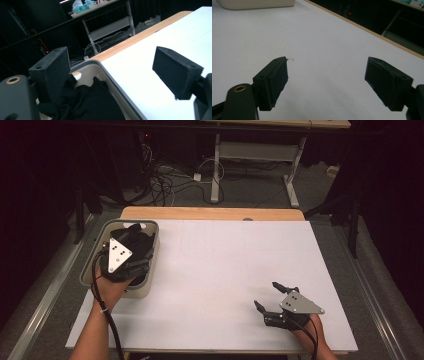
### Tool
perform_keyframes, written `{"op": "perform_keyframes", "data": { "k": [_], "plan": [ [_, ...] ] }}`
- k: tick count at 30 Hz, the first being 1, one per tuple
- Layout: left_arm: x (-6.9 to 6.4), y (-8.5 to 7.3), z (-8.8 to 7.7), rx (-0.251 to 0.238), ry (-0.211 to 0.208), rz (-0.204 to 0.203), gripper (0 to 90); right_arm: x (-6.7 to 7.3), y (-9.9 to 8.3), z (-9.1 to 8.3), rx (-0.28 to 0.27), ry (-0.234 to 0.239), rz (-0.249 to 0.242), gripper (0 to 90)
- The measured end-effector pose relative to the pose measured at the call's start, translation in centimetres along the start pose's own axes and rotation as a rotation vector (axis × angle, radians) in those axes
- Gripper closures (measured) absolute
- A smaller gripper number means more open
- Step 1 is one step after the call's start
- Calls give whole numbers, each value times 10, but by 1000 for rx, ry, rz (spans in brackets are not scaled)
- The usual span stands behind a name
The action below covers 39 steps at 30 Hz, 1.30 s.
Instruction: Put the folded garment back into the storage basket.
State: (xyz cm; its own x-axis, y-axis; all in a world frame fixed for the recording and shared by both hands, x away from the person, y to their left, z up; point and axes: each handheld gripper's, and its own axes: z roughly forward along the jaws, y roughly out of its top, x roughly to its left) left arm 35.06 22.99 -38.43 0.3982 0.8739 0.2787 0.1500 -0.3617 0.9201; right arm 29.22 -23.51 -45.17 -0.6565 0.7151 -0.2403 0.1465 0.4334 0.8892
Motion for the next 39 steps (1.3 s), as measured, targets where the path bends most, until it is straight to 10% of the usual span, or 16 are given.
{"op": "perform_keyframes", "data": {
  "k": [39],
  "plan": [
    [-41, 18, -3, -42, -91, 90, 142, 8, 0, 3, 11, 37, -14, 165]
  ]
}}
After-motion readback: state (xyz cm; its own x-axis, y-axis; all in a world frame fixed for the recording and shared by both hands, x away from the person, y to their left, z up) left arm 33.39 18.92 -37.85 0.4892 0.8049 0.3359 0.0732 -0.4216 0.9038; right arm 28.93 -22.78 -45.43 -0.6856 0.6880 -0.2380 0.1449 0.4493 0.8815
